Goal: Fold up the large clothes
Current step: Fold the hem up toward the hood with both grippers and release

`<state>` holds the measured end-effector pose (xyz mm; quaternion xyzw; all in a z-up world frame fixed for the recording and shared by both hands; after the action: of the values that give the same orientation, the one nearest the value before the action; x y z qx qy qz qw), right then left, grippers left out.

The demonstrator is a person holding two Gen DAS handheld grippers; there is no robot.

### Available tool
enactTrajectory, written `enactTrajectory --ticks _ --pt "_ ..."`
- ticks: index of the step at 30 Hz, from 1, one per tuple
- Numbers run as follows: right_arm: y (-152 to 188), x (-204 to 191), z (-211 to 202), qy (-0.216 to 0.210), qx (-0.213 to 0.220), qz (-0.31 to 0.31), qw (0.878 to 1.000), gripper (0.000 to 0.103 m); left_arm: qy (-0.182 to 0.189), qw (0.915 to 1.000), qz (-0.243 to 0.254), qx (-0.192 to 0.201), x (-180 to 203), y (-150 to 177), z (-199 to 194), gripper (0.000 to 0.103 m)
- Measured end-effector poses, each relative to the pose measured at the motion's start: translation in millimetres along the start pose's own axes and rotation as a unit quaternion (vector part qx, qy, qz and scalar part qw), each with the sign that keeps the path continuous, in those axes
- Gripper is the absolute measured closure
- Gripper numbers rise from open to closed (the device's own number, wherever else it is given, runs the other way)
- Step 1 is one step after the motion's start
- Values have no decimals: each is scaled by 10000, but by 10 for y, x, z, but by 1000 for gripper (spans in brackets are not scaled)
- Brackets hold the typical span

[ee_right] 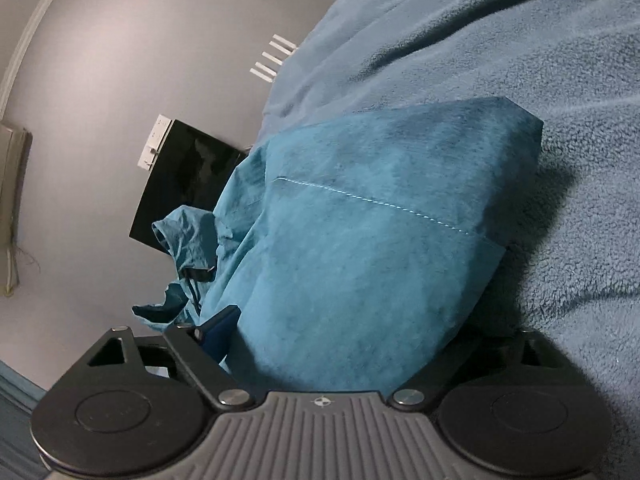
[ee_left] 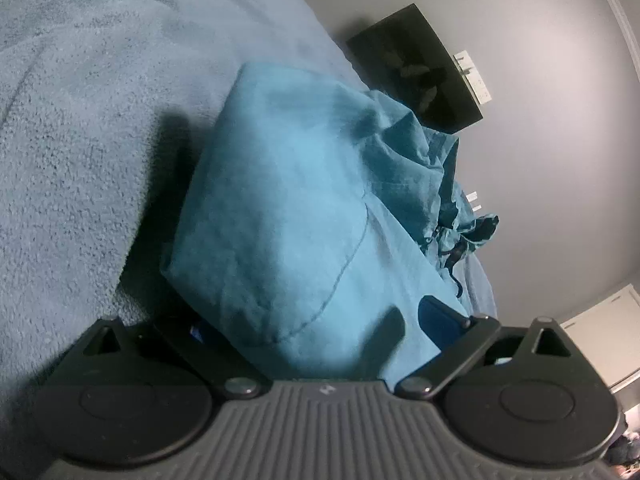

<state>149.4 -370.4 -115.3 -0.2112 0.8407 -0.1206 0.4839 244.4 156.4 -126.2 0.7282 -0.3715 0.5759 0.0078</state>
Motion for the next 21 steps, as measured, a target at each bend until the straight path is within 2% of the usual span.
enactTrajectory --ticks 1,3,4,5,6,8,9,10,11,13,21 --pt "6 -11 11 17 2 -36 10000 13 -30 10000 62 -33 -11 -4 26 6" --pt "14 -28 29 55 6 -102 9999 15 -132 9998 149 -33 -40 -18 69 14" --pt "26 -37 29 64 23 -120 9999 19 -143 9998 112 -4 -58 -37 82 17" --pt "43 -46 37 79 40 -159 9998 25 -201 9997 127 38 -60 -54 86 34" --pt "56 -62 43 99 49 -224 9997 29 -226 9995 237 46 -45 -61 96 62" --pt "71 -108 30 31 67 -354 9993 58 -256 9985 483 11 29 -55 103 81" --pt "78 -157 11 -9 118 -460 9989 65 -259 9978 616 20 78 -53 91 86" --pt "93 -201 -36 35 187 -614 9979 78 -276 9972 696 21 126 -58 78 87" --pt "111 -266 -67 85 249 -787 9966 84 -272 9971 706 23 151 -64 58 89" --pt "141 -373 -145 119 343 -991 9944 88 -235 9977 633 19 164 -85 -15 91" --pt "243 -542 -606 262 211 -1103 9933 90 -413 9954 819 -288 308 -195 -449 93"
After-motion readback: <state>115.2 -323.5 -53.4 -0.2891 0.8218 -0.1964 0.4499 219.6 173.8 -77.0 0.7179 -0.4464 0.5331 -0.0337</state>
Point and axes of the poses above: each gripper's, at about its wrist camera, not at the fingertips, and z roughly the way its jaws point, x to its right, y to its underside, the point moved 2 cm from there along z, roughly the way its jaws point, and after that the axes turned 7 degrees about y, right-handed, at the moved point
